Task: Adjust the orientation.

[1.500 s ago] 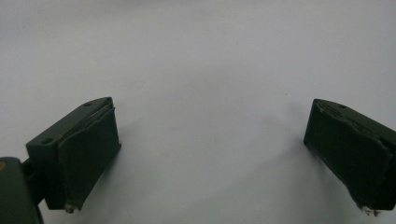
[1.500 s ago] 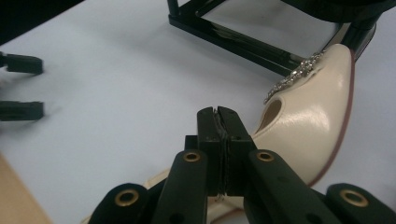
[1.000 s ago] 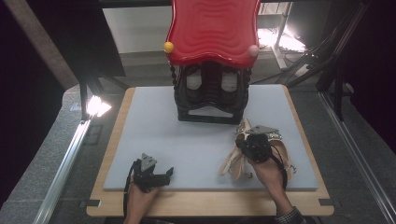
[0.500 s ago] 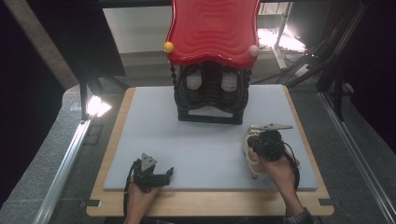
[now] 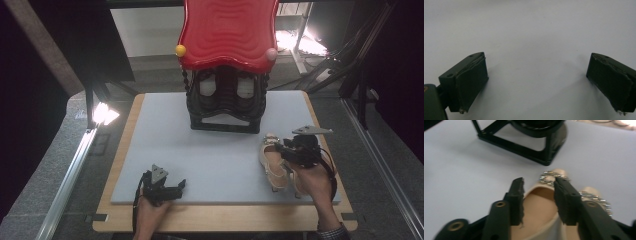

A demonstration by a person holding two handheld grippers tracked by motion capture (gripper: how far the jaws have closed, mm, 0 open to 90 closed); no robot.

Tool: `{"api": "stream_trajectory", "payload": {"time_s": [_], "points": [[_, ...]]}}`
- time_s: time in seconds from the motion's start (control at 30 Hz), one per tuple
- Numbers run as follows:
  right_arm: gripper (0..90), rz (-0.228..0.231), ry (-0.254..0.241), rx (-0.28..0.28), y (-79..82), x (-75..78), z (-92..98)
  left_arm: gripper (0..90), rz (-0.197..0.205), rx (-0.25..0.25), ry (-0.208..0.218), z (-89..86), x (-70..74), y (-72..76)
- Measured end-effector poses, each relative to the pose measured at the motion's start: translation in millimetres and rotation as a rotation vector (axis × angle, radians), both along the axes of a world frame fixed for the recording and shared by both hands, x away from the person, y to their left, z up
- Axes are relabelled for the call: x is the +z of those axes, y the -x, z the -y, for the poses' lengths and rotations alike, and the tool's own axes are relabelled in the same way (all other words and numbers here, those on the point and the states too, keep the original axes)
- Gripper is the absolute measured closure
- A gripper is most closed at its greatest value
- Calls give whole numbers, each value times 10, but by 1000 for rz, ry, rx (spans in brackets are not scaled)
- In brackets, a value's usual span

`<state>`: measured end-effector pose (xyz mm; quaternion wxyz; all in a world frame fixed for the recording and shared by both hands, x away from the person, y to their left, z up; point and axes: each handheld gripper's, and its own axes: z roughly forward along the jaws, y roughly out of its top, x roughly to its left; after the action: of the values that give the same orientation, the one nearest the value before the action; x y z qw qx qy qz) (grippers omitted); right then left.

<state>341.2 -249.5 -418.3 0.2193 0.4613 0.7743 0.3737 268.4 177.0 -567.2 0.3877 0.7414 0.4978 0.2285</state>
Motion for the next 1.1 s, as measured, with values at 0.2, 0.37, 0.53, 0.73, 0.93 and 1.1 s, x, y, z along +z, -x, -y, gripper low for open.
{"api": "stream_trajectory", "payload": {"time_s": [0.2,0.37,0.53,0.73,0.93,1.1], "points": [[402,44,25,-73,-20,-36,340,34,-2,0,-1,0,1,2],[309,62,39,-132,-34,-157,670,35,-3,4,-1,3,1,6],[259,80,33,-196,8,-317,979,35,-4,7,-1,5,2,8],[235,60,8,-258,74,-609,1246,46,8,-3,-3,8,2,17],[234,47,-5,-263,96,-896,1327,91,11,-15,1,6,6,31],[367,16,-48,-220,57,-1025,1284,90,9,-17,3,3,5,28]]}}
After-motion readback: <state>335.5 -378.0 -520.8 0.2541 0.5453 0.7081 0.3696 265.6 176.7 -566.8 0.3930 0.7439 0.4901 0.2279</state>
